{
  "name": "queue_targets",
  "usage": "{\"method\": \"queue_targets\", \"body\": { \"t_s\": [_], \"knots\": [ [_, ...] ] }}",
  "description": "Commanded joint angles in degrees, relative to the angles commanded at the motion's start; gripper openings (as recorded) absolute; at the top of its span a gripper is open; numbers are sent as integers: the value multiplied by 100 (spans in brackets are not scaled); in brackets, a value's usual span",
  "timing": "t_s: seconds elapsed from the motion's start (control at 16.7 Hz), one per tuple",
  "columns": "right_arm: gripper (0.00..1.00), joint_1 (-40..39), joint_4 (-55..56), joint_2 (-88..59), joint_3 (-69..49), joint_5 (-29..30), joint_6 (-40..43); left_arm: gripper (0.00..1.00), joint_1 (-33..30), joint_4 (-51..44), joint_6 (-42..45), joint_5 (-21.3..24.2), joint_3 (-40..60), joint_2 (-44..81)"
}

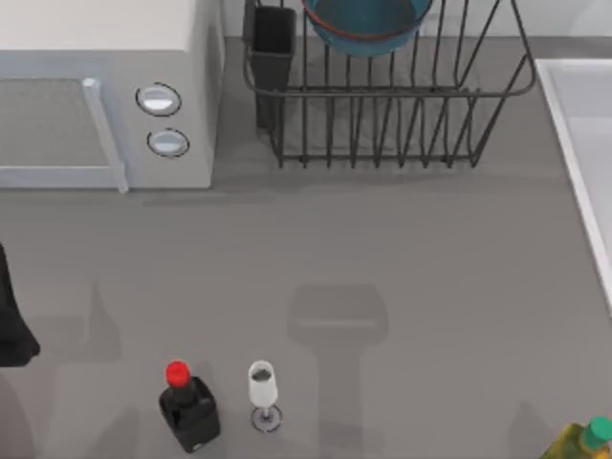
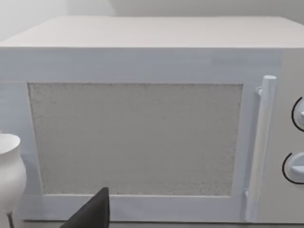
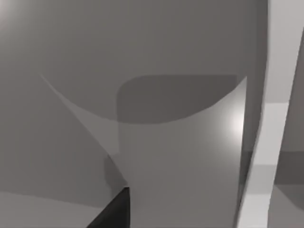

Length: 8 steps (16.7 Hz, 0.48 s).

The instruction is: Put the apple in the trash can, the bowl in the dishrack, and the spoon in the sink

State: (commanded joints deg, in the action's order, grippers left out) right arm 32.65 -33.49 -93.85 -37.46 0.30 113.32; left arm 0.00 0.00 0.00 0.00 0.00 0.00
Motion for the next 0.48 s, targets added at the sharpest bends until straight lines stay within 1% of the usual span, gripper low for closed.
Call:
{"method": "queue_targets", "body": {
  "t_s": [0.42,0.48],
  "knots": [
    [0,0,0,0,0,0,0,100,0,0,0,0,0,0],
    [0,-41,-553,412,-204,170,-274,100,0,0,0,0,0,0]
  ]
}}
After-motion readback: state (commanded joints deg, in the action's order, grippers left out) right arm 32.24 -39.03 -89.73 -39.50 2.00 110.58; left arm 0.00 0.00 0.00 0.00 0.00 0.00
